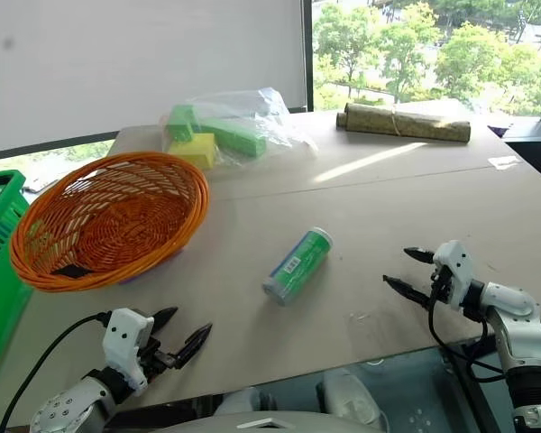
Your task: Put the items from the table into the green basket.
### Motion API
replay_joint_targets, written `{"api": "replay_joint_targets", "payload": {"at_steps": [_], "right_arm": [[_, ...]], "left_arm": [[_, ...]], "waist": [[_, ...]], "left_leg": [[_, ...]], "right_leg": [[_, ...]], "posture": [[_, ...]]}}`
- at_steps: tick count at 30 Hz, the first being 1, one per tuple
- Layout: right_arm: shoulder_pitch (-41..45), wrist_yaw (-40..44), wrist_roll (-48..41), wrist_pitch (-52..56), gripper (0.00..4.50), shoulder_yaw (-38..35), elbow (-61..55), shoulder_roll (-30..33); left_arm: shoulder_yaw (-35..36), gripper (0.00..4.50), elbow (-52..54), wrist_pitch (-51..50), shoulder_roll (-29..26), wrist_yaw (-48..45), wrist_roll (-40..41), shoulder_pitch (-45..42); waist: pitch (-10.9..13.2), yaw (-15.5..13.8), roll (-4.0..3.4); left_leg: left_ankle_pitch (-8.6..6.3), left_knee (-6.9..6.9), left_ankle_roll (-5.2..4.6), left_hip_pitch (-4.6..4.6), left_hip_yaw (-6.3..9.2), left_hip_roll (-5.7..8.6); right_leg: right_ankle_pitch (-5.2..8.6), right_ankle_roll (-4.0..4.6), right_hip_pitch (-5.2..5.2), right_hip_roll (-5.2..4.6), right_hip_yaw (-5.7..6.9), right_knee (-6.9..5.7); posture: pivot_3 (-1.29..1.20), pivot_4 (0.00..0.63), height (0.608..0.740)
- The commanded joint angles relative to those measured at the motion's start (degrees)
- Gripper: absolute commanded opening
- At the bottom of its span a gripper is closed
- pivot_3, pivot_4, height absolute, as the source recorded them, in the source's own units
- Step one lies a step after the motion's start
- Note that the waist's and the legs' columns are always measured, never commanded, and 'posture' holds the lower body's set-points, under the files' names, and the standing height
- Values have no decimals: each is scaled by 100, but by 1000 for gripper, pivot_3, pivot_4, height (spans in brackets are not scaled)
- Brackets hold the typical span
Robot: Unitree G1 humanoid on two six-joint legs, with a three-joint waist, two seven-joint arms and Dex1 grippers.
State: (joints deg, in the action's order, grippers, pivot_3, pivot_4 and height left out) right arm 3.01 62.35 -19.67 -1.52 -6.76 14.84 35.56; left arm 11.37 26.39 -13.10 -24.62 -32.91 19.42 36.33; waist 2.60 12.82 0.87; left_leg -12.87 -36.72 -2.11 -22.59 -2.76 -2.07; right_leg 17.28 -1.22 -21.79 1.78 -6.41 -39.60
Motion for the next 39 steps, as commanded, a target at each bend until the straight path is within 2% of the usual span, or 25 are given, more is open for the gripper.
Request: {"api": "replay_joint_targets", "payload": {"at_steps": [1, 16, 22, 27, 31, 34, 39], "right_arm": [[207, 115, -92, -102, 4500, -96, 62, 50], [614, 236, -154, 80, 4500, -71, 338, -149], [1063, 238, -524, 605, 4500, 10, -343, -292], [1971, 202, 58, 727, 4500, 974, -1134, -521], [2761, 298, 355, 728, 4500, 1751, -1301, -974], [3393, 507, 738, 420, 4500, 2345, -1029, -1329], [4456, 263, 1970, -869, 4500, 3186, 186, -1887]], "left_arm": [[117, 4469, 142, 134, 48, -10, 48, 134], [306, 4469, 186, 228, 227, 69, 226, 83], [468, 4469, 278, 184, 357, 36, 574, 214], [724, 4469, 714, 191, 620, 172, 958, 543], [1024, 4469, 1263, 267, 842, 263, 1390, 900], [1192, 4469, 1649, 325, 988, 261, 1642, 1250], [1191, 4469, 1833, 502, 1063, -72, 1791, 1827]], "waist": [[6, -10, 0], [15, -187, -2], [19, -153, -10], [20, -208, -6], [20, -447, 7], [23, -701, 16], [20, -1067, 26]], "left_leg": [[0, 0, 0, 0, 0, 0], [3, 0, -5, -4, 1, 1], [3, 0, -5, -2, -1, 0], [3, 1, -5, -1, 2, -2], [5, 7, -8, -4, 6, -4], [5, 13, -8, -9, 10, -4], [5, 16, -7, -19, 2, -1]], "right_leg": [[0, 0, 0, 0, 0, 0], [-1, -1, 0, -1, 6, 6], [-2, -1, 0, 0, 5, 4], [-2, -2, -1, 1, 9, -1], [-8, -13, -7, 2, 17, 0], [-4, -5, -14, 1, 25, 3], [-1, 34, -35, -4, 26, 9]], "posture": [[-92, 23, 740], [-86, 6, 740], [-70, 8, 740], [22, 4, 740], [100, 0, 740], [133, 0, 740], [148, 0, 740]]}}
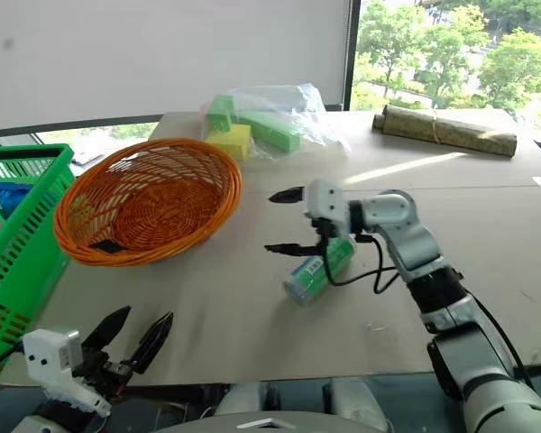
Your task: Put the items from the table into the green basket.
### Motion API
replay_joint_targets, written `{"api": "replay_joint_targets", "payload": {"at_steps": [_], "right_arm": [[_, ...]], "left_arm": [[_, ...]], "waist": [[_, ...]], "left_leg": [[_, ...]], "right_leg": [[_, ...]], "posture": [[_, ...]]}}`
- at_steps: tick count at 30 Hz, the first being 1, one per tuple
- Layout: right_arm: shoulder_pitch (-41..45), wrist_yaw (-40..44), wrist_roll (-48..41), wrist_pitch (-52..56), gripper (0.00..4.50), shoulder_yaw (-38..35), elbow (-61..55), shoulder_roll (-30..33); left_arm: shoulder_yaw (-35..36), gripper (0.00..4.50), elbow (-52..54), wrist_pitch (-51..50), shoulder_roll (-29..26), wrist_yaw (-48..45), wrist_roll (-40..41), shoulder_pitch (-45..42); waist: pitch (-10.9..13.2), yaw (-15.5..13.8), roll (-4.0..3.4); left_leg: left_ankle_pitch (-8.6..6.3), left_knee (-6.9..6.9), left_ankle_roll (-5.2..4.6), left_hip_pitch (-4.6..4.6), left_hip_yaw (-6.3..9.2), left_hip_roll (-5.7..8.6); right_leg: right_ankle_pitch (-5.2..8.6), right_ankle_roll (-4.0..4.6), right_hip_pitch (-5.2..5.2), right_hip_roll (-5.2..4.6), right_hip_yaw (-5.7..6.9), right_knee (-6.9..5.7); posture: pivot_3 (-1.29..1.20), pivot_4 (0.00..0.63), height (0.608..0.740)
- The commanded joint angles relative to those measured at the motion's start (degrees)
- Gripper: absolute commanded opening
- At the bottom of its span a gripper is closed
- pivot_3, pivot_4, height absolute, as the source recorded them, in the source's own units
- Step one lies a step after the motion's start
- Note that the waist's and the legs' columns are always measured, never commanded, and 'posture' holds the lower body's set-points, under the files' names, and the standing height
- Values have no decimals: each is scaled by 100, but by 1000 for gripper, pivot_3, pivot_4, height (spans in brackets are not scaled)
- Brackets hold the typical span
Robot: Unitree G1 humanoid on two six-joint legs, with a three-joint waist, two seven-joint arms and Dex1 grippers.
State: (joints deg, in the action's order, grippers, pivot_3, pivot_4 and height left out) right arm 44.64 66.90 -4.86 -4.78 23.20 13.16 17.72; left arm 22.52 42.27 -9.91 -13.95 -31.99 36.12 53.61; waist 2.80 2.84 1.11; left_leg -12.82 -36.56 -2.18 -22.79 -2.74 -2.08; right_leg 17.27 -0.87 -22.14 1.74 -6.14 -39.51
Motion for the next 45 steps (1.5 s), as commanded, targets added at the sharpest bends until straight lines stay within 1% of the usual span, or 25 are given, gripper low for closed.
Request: {"api": "replay_joint_targets", "payload": {"at_steps": [1, 5, 8, 13, 16, 18, 22, 23, 25, 27, 30, 33, 35, 40, 42, 44, 45], "right_arm": [[459, -336, 650, -660, 4500, 258, 542, -230], [855, -662, 1084, -1119, 4500, 487, 1073, -670], [1034, -1030, 1391, -1406, 4500, 542, 1439, -892], [1150, -1302, 1710, -1593, 4500, 596, 1678, -1026], [1185, -1433, 1949, -1692, 3638, 656, 1812, -1029], [1188, -1464, 1975, -1678, 2591, 630, 1848, -1040], [1146, -1405, 1906, -1677, 769, 562, 1793, -1016], [1121, -1408, 1841, -1688, 519, 516, 1748, -1013], [1114, -1450, 1681, -1754, 512, 394, 1684, -1029], [1178, -1659, 1542, -1809, 512, 171, 1611, -1026], [1313, -1772, 1310, -2003, 512, -208, 1519, -785], [1411, -1709, 1322, -1980, 512, -521, 1435, -157], [1420, -1625, 1429, -1944, 512, -606, 1499, 343], [1476, -1900, 2075, -1909, 512, -741, 2058, 1718], [1517, -2094, 2348, -1944, 512, -688, 2434, 2103], [1566, -2317, 2596, -2006, 512, -584, 2837, 2310], [1618, -2528, 2813, -2087, 1555, -452, 3161, 2337]], "left_arm": [[94, 4469, 257, 217, -21, -238, 178, 163], [259, 4469, 287, 401, -55, -427, 385, 243], [325, 4469, 275, 575, -32, -527, 438, 237], [289, 4469, 189, 879, 33, -800, 411, 338], [483, 4500, 74, 1371, 173, -823, 247, 206], [597, 4500, 24, 1521, 182, -849, 290, 155], [671, 4500, 0, 1762, 232, -855, 265, 79], [670, 4500, -12, 1768, 240, -831, 291, 62], [637, 4500, -60, 1767, 225, -792, 234, 9], [509, 4500, -17, 1725, 245, -712, 217, -82], [283, 4500, 119, 1605, 234, -518, 127, -283], [62, 4500, 227, 1379, 64, -222, -44, -713], [-74, 4500, 260, 1206, -75, -53, -195, -1045], [-484, 4500, 147, 697, -461, 237, -425, -1942], [-540, 4500, -7, 365, -585, 440, -408, -2311], [-530, 4500, -244, -109, -700, 814, -486, -2758], [-525, 4500, -473, -494, -818, 1149, -724, -3101]], "waist": [[-3, -114, 6], [-10, -168, 19], [-19, -200, 32], [-21, -207, 36], [-20, -206, 34], [-20, -206, 34], [-20, -205, 35], [-21, -206, 37], [-21, -202, 36], [-20, -203, 35], [-21, -212, 36], [-19, -268, 34], [-23, -287, 39], [-24, -249, 37], [-23, -205, 35], [-28, -162, 22], [-34, -106, 13]], "left_leg": [[0, 0, 0, -2, 1, 0], [-1, 0, 1, -4, -8, 0], [-2, 3, 4, -2, -15, 0], [-5, 5, 8, -5, -11, 0], [-5, 7, 8, -4, -11, 0], [-5, 7, 8, -4, -10, 0], [-4, 7, 8, -4, -10, 0], [-4, 7, 8, -4, -11, 0], [-4, 7, 8, -4, -11, 0], [-4, 7, 8, -4, -10, 0], [-4, 7, 7, -6, -7, 0], [-4, 4, 7, -11, -6, 3], [-3, -1, 6, -11, -5, 6], [-3, 0, 6, -7, -11, 6], [-3, 1, 7, -7, -12, 5], [-3, 4, 7, -7, -14, 5], [-3, 6, 7, -4, -16, 4]], "right_leg": [[0, 3, 0, -2, 2, 4], [3, 16, -3, -25, 19, 7], [2, 17, -10, -86, 93, 8], [2, 19, -11, -87, 101, 8], [3, 21, -12, -87, 102, 8], [4, 22, -12, -87, 103, 7], [4, 23, -11, -86, 105, 7], [4, 23, -11, -86, 104, 7], [4, 23, -11, -86, 105, 7], [4, 23, -11, -84, 105, 7], [4, 22, -11, -83, 109, 6], [3, 21, -10, -86, 112, 6], [3, 21, -8, -89, 117, 6], [2, 24, -1, -88, 110, 6], [1, 25, -2, -87, 108, 6], [0, 27, -3, -87, 105, 5], [-1, 25, -2, -84, 101, 5]], "posture": [[148, 0, 740], [157, 0, 740], [165, 0, 740], [155, 0, 740], [157, 0, 740], [157, 0, 740], [156, 0, 740], [150, 0, 740], [150, 0, 740], [139, 0, 740], [124, 1, 740], [112, 1, 740], [91, 1, 740], [39, 0, 740], [21, 0, 740], [-13, 0, 740], [-33, 0, 740]]}}
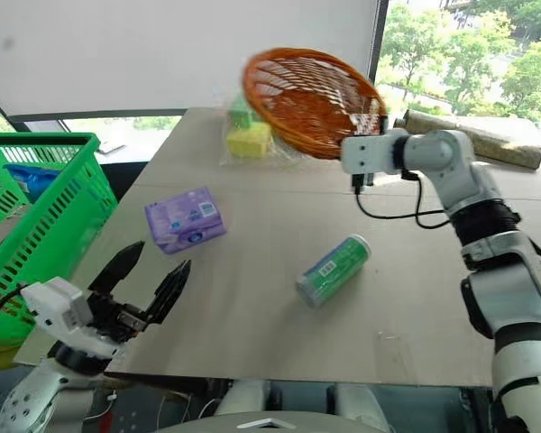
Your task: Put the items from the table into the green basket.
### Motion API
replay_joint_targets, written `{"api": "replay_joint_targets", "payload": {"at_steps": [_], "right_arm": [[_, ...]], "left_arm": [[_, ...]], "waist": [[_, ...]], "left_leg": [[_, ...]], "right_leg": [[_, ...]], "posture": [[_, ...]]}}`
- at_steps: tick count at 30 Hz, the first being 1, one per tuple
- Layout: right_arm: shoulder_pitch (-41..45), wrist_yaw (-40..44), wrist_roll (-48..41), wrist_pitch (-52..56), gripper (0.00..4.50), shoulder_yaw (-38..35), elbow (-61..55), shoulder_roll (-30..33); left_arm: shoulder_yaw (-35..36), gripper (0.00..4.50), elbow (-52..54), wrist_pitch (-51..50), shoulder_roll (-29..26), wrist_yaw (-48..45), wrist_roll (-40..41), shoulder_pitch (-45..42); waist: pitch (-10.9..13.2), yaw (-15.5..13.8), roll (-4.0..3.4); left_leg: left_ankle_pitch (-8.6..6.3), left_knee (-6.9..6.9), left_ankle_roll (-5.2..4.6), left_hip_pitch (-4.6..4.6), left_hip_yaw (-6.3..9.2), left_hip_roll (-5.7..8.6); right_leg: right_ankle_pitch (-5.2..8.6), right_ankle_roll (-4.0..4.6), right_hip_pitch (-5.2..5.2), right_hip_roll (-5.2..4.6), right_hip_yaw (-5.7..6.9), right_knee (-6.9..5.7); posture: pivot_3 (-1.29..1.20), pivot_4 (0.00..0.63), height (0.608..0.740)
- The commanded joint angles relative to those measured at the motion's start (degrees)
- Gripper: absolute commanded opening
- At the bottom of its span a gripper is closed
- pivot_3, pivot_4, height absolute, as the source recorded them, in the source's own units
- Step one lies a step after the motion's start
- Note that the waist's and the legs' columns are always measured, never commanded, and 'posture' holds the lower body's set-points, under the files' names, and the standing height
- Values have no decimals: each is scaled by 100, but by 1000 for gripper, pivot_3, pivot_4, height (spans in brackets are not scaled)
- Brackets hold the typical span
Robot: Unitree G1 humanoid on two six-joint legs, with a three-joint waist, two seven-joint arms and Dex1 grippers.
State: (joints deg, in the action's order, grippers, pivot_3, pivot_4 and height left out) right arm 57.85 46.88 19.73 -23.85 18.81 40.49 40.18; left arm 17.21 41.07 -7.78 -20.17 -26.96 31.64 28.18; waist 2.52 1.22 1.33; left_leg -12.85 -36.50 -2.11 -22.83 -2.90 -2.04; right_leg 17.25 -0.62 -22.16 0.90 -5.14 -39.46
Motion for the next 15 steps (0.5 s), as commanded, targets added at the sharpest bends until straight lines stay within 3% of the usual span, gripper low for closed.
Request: {"api": "replay_joint_targets", "payload": {"at_steps": [1, 2, 4, 6, 10, 13, 15], "right_arm": [[349, -829, 542, -278, 1965, 86, 752, 65], [396, -1048, 679, -364, 2262, 152, 995, 38], [449, -1129, 785, -495, 3378, 214, 1234, 17], [295, -468, -57, -149, 4217, -236, 905, -132], [-908, 1379, -2903, 2322, 4217, -1192, -1766, -386], [-2006, 1953, -4571, 4177, 4217, -1513, -3922, -171], [-2448, 1941, -5126, 4865, 4217, -1668, -4747, -30]], "left_arm": [[-3, 4500, -562, -1010, -322, 853, -448, -843], [-14, 4500, -690, -1228, -406, 981, -554, -1032], [-53, 4500, -831, -1374, -602, 945, -741, -1225], [-73, 4500, -1102, -1532, -966, 989, -1208, -1404], [-372, 4500, -1415, -1716, -1647, 867, -1951, -1679], [-767, 4500, -1657, -1865, -2066, 715, -2429, -1953], [-887, 4500, -1823, -1962, -2168, 670, -2580, -2167]], "waist": [[-7, 107, -12], [-7, 158, -12], [-8, 304, -13], [-6, 434, -16], [-8, 564, -15], [-8, 499, -21], [-5, 497, -26]], "left_leg": [[0, 1, 0, 5, 0, 0], [0, 1, 0, 7, 1, 1], [1, -1, 0, 16, 0, -4], [1, -1, 0, 18, -2, -5], [1, -4, 0, 12, 18, -8], [0, -5, 1, 3, 49, -6], [-1, -6, 1, 0, 57, -1]], "right_leg": [[-9, -15, 0, 2, -1, -5], [-9, -16, 1, 5, -2, -13], [-10, -15, 0, 19, -11, -32], [-10, -15, 1, 19, -15, -34], [-12, -19, 6, 18, -1, -38], [-12, -20, 14, 3, 35, -35], [-12, -21, 19, -4, 46, -33]], "posture": [[-33, 0, 740], [-33, 0, 740], [-50, 0, 740], [-62, 0, 740], [-75, 0, 740], [-92, 0, 740], [-105, 0, 740]]}}
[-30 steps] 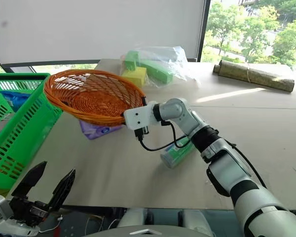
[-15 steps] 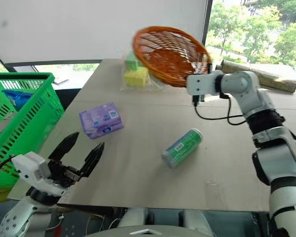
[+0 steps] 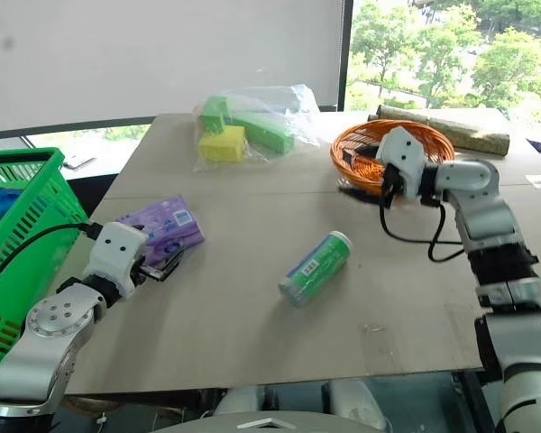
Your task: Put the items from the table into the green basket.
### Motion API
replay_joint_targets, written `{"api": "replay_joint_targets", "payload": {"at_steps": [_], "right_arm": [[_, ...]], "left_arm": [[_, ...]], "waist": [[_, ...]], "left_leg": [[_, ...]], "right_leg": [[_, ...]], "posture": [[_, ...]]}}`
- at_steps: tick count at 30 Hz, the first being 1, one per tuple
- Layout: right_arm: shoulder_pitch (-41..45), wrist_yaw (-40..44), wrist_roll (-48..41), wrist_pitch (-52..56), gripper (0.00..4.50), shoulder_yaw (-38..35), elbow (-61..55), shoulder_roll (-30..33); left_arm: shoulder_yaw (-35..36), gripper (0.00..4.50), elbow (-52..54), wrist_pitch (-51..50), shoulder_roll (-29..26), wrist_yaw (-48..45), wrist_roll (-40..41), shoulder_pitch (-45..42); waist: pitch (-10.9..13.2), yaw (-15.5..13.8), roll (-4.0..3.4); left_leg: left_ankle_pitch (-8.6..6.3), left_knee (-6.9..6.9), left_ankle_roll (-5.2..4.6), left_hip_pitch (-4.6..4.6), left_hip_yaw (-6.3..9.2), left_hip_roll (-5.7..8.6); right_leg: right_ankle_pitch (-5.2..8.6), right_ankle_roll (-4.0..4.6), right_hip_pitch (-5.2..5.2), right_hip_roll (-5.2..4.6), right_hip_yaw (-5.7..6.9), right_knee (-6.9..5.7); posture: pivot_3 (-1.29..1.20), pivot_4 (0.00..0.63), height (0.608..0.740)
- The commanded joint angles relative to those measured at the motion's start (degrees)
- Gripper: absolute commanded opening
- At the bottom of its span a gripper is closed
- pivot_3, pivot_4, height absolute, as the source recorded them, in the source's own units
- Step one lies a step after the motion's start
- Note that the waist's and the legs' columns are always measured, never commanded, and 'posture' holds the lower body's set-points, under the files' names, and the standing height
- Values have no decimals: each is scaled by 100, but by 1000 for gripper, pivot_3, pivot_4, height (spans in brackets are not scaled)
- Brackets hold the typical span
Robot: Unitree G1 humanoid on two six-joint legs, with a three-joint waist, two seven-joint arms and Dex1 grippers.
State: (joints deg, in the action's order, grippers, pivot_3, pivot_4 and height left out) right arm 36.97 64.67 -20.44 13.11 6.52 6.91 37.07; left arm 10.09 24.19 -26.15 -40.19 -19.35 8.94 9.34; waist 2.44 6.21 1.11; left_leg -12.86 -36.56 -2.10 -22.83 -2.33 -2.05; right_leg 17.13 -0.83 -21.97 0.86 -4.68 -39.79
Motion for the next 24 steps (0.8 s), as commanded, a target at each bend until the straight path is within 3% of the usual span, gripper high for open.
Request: {"api": "replay_joint_targets", "payload": {"at_steps": [1, 6, 13, 17, 18, 19, 20, 21, 24], "right_arm": [[-518, 78, -1319, 1522, 4217, -510, -1702, 354], [-881, -461, -2189, 2582, 4217, -906, -2601, 395], [-1005, -828, -2245, 2777, 4217, -928, -2972, 365], [-956, -925, -2255, 2750, 4278, -943, -3006, 323], [-958, -945, -2253, 2733, 4278, -944, -3011, 312], [-972, -961, -2251, 2727, 4278, -936, -3028, 308], [-985, -970, -2210, 2692, 4278, -908, -3044, 304], [-979, -978, -2186, 2678, 4278, -876, -3049, 293], [-876, -1021, -2254, 2713, 4278, -853, -3033, 209]], "left_arm": [[-312, 4500, -268, -171, -313, -165, -489, -396], [-534, 4500, -982, -319, -500, -165, -930, -1027], [-924, 4500, -2046, -767, -525, -836, -932, -2021], [-1019, 3277, -2404, -1080, -634, -1273, -897, -2270], [-1023, 2828, -2437, -1083, -661, -1322, -917, -2312], [-938, 2099, -2455, -1089, -607, -1268, -905, -2384], [-862, 2012, -2428, -1092, -561, -1231, -880, -2430], [-780, 1569, -2377, -1080, -516, -1140, -884, -2478], [-534, 835, -1951, -1189, -531, -843, -1010, -2775]], "waist": [[3, -32, -4], [4, 46, -5], [3, 161, -4], [3, 245, -5], [2, 262, -6], [1, 267, -7], [0, 270, -9], [0, 269, -9], [3, 269, -4]], "left_leg": [[0, -1, 0, 0, -1, 1], [2, -13, -1, 10, 0, -2], [2, -23, -1, 2, -1, -2], [1, -22, 0, -2, 5, -1], [1, -22, 0, -1, 7, 0], [1, -22, 0, 3, 9, -1], [1, -22, 0, 4, 9, -1], [1, -22, -1, 7, 9, -1], [2, -27, -1, 7, 12, -2]], "right_leg": [[-1, -1, 0, -3, 1, 2], [1, -1, 7, -2, 10, 0], [2, -4, 11, 3, 10, 2], [2, -5, 11, 3, 14, 3], [2, -5, 12, 3, 15, 2], [3, -6, 13, 3, 16, 1], [3, -6, 14, 3, 16, 1], [3, -7, 16, 3, 16, 0], [5, -12, 18, 3, 18, -1]], "posture": [[-117, 0, 740], [-146, 0, 740], [-168, 0, 740], [-184, 0, 740], [-184, 0, 740], [-184, 0, 740], [-184, 0, 740], [-186, 0, 740], [-184, 0, 740]]}}
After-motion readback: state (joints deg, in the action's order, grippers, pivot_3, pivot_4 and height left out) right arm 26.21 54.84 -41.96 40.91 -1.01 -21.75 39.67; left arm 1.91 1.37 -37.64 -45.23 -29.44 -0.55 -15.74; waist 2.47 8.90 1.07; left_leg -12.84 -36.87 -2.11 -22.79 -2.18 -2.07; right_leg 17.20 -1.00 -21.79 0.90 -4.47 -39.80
